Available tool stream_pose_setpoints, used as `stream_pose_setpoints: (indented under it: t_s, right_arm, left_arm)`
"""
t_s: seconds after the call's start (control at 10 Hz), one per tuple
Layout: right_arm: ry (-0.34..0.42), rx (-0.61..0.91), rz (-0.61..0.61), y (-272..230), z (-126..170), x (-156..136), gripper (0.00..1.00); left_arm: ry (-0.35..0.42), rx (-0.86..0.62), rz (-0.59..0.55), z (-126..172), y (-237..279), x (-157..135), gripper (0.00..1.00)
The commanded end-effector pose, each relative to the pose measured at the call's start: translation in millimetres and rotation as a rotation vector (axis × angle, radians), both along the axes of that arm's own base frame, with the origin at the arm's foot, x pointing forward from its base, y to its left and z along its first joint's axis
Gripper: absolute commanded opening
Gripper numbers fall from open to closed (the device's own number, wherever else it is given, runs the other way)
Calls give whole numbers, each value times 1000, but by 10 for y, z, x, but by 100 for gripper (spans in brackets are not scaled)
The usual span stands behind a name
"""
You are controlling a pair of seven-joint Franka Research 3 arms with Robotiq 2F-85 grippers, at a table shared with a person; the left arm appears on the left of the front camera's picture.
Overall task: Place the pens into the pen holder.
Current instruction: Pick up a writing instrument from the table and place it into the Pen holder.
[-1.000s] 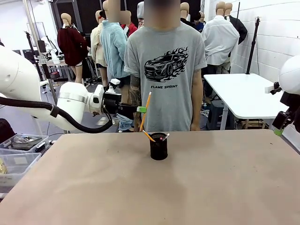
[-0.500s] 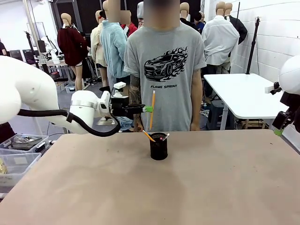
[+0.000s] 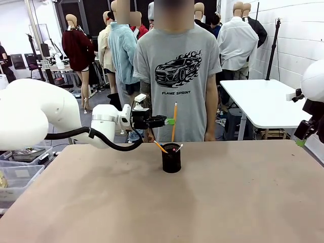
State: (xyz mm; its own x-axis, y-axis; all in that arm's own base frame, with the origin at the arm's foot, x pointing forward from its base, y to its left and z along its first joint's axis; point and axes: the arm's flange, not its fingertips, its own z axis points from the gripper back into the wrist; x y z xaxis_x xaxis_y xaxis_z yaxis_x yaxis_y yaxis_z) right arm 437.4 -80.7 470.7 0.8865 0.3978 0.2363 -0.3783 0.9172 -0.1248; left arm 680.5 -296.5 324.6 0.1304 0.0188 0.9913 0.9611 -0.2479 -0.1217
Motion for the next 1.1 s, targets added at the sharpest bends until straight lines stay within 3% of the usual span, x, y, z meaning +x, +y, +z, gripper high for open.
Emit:
stream_pose_setpoints:
  t_s: [0.0,1.0]
  right_arm:
    - [6,-19,-17,19,-15,0,100]
    - [6,-19,-17,19,-15,0,100]
  left_arm:
    - [-7,20,-20,-85,5,127,0]
    - [41,44,-84,-376,123,-219,0]
